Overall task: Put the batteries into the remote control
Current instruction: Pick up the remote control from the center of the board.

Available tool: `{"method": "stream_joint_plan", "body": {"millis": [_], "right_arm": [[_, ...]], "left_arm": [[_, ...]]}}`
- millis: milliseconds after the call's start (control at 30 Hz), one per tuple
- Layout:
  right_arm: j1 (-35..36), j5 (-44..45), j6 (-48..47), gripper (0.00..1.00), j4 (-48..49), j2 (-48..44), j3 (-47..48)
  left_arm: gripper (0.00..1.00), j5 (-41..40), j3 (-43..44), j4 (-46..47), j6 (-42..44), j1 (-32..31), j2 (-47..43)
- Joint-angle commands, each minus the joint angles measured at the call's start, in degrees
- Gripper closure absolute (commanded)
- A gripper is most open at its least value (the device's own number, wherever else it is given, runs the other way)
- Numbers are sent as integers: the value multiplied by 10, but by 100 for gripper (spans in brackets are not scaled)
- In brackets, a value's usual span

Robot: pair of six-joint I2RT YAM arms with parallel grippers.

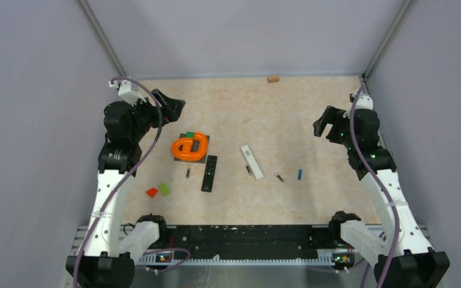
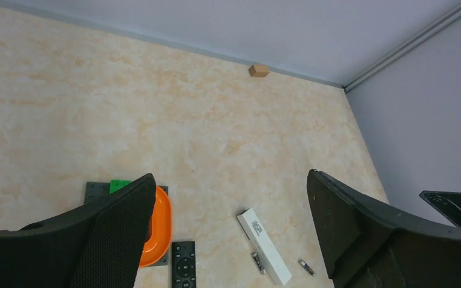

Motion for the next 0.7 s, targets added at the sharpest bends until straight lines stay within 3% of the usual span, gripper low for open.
{"method": "stream_joint_plan", "body": {"millis": [0,267,667], "right_arm": [[-4,-33,37,13,78,13,-21],[6,-182,103,17,163,98,-59],[193,-51,139,20,195,234,-32]], "left_arm": [[1,-61,-31,25,-26,1,-18],[1,-102,-78,11,-56,1,-36],[1,-11,-98,54,-45,2,-9]]}}
